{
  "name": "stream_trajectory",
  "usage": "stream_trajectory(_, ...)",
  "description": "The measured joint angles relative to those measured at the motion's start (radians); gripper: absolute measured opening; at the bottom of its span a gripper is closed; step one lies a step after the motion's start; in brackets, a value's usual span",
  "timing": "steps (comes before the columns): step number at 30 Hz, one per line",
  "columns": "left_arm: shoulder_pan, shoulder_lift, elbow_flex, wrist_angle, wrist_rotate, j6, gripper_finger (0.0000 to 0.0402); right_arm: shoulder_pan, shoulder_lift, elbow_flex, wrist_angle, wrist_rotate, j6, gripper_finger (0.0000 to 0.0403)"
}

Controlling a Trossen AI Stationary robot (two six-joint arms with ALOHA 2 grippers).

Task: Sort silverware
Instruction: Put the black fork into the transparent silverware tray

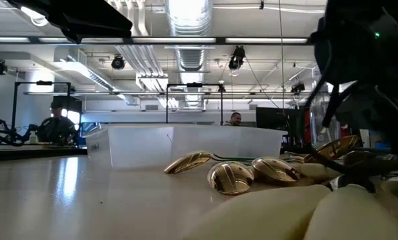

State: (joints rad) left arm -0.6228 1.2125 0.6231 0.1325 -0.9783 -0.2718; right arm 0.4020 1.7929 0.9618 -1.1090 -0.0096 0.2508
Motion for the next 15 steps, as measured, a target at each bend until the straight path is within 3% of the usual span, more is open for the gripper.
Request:
stream_trajectory(6, 0.0, -0.003, 0.0, 0.0, -0.001, 0.0, 0.0155, -0.031, 0.002, 0.037, 0.033, 0.019, -0.028, 0.0067)
stream_trajectory(15, 0.0, -0.004, 0.0, 0.0, -0.002, 0.004, 0.0155, -0.043, -0.001, 0.06, 0.027, 0.09, -0.043, 0.0058)
